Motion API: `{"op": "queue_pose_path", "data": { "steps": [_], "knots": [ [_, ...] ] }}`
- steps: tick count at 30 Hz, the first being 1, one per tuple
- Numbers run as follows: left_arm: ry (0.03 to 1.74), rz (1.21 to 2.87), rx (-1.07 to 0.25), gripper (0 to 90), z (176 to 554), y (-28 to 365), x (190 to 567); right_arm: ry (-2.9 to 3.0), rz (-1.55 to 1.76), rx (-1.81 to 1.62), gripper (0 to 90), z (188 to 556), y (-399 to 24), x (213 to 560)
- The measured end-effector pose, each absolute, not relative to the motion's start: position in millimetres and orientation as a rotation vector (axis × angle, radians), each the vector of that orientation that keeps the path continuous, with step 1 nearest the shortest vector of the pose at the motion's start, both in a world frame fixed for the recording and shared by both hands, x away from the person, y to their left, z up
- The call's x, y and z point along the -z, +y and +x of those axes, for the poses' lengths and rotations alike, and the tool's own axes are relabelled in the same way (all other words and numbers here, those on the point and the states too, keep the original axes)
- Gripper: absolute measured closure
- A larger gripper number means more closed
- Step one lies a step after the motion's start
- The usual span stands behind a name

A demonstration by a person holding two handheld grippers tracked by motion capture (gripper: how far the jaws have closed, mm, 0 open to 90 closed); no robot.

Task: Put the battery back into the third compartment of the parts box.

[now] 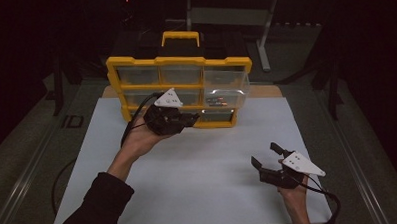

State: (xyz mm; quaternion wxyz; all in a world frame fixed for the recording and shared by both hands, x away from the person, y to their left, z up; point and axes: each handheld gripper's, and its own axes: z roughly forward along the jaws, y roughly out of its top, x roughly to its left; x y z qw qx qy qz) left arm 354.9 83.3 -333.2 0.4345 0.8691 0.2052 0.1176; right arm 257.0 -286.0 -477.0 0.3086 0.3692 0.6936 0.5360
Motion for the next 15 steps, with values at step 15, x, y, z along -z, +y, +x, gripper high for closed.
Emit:
{"op": "queue_pose_path", "data": {
  "steps": [15],
  "knots": [
    [0.463,2.101,-0.259,78.0,362.5,85.4,315.7,1.832,0.977,-1.415,14.3,257.1,-286.3,477.0]
  ]
}}
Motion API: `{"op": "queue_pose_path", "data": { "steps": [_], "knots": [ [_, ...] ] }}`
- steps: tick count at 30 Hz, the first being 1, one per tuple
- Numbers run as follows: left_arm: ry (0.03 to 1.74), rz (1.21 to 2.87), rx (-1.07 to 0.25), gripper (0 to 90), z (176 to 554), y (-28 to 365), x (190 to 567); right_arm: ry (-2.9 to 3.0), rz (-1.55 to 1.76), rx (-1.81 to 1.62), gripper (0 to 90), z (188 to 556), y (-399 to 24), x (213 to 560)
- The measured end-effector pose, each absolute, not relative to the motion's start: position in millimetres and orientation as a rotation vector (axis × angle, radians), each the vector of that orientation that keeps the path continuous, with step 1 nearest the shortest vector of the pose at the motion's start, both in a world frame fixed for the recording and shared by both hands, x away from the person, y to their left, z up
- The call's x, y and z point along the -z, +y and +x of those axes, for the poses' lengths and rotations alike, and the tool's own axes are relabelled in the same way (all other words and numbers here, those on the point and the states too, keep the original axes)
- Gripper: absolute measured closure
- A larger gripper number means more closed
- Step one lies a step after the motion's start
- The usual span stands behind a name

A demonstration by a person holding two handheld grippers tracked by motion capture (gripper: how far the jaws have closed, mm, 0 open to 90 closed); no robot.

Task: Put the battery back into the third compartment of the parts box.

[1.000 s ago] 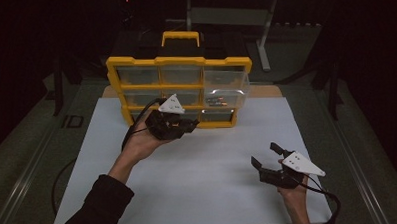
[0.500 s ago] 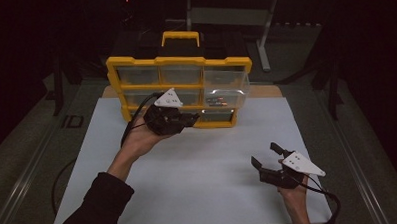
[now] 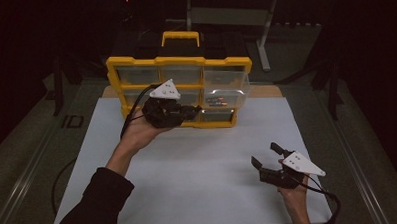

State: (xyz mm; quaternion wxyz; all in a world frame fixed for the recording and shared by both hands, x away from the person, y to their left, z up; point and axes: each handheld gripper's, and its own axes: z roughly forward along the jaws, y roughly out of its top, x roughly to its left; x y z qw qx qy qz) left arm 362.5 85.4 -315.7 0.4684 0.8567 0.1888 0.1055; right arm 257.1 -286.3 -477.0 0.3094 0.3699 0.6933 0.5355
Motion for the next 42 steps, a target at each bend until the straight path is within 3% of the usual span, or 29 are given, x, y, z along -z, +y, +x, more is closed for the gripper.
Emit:
{"op": "queue_pose_path", "data": {
  "steps": [42],
  "knots": [
    [0.416,2.023,-0.298,78.0,388.5,72.8,250.7,1.833,0.980,-1.411,14.3,257.7,-285.9,477.4]
  ]
}}
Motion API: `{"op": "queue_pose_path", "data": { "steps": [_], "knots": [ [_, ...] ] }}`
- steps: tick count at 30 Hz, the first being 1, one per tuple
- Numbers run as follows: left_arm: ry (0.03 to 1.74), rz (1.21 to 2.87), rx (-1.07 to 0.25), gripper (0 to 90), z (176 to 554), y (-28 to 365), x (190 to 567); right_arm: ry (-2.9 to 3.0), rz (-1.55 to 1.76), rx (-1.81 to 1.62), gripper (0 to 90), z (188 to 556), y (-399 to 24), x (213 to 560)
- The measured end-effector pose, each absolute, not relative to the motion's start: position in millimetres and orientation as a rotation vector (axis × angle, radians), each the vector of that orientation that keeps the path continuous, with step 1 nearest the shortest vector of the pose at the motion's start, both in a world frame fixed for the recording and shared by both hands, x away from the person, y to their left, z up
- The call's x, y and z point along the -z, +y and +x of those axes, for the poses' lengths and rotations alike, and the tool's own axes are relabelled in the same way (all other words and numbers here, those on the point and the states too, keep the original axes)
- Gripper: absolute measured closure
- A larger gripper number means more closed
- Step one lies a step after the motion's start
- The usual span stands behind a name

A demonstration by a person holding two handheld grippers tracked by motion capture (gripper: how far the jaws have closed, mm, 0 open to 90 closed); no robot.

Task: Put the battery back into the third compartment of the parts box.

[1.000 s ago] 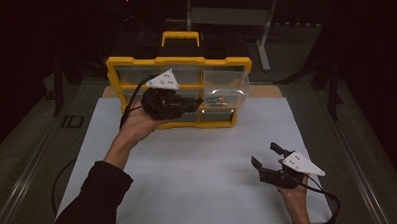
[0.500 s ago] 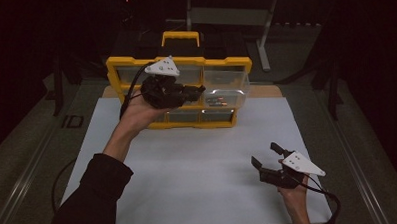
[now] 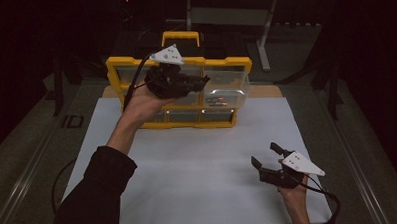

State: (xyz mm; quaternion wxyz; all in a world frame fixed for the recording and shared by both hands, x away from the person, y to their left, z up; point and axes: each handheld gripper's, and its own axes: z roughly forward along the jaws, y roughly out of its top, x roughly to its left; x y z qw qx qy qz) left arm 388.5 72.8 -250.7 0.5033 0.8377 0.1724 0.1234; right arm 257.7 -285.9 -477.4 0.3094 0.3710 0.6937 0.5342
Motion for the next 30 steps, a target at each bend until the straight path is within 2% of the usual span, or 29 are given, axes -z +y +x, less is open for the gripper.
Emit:
{"op": "queue_pose_path", "data": {
  "steps": [30],
  "knots": [
    [0.476,2.075,-0.351,77.8,410.3,36.2,243.5,1.832,0.977,-1.410,14.3,258.3,-286.2,477.3]
  ]
}}
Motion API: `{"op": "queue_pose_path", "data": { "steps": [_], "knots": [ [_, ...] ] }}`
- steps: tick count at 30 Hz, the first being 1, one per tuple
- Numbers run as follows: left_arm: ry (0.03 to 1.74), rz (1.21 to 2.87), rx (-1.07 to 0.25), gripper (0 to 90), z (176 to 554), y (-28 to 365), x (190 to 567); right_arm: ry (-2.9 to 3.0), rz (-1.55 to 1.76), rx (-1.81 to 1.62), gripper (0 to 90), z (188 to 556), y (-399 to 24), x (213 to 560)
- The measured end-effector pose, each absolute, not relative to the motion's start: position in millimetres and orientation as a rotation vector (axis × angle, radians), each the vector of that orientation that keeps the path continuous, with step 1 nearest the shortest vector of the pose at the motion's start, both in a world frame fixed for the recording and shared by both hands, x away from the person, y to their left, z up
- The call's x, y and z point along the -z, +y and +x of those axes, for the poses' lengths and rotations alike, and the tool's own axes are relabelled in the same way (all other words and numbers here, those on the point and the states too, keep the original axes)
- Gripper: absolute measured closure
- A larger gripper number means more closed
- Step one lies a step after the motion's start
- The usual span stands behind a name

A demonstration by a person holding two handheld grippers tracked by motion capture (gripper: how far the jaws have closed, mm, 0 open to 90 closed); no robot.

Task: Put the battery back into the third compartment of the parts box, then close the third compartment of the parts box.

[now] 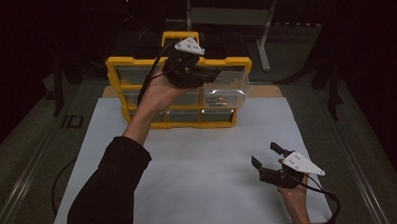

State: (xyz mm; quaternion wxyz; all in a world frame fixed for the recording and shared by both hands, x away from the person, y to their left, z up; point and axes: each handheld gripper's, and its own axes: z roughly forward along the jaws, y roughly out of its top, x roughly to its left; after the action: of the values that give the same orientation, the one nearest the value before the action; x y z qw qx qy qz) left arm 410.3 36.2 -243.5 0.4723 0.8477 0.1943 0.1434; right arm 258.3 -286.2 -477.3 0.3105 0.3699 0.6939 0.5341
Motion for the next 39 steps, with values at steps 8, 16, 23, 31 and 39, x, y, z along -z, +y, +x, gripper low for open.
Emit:
{"op": "queue_pose_path", "data": {
  "steps": [8,16,23,31,39],
  "knots": [
    [0.573,2.019,-0.357,32.1,413.2,40.6,245.2,1.828,0.979,-1.414,14.3,258.0,-286.8,477.1],
    [0.579,2.070,-0.296,15.8,414.2,49.0,252.2,1.833,0.980,-1.410,14.3,258.2,-285.8,477.3],
    [0.536,2.142,-0.243,13.3,412.0,53.5,261.4,1.835,0.980,-1.407,14.3,258.2,-286.1,477.5],
    [0.529,2.169,-0.218,12.2,409.7,62.0,270.8,1.831,0.980,-1.407,14.3,257.6,-287.3,477.3],
    [0.530,2.181,-0.207,15.1,407.1,68.3,279.1,1.834,0.981,-1.405,14.3,258.0,-286.5,477.7]
  ]
}}
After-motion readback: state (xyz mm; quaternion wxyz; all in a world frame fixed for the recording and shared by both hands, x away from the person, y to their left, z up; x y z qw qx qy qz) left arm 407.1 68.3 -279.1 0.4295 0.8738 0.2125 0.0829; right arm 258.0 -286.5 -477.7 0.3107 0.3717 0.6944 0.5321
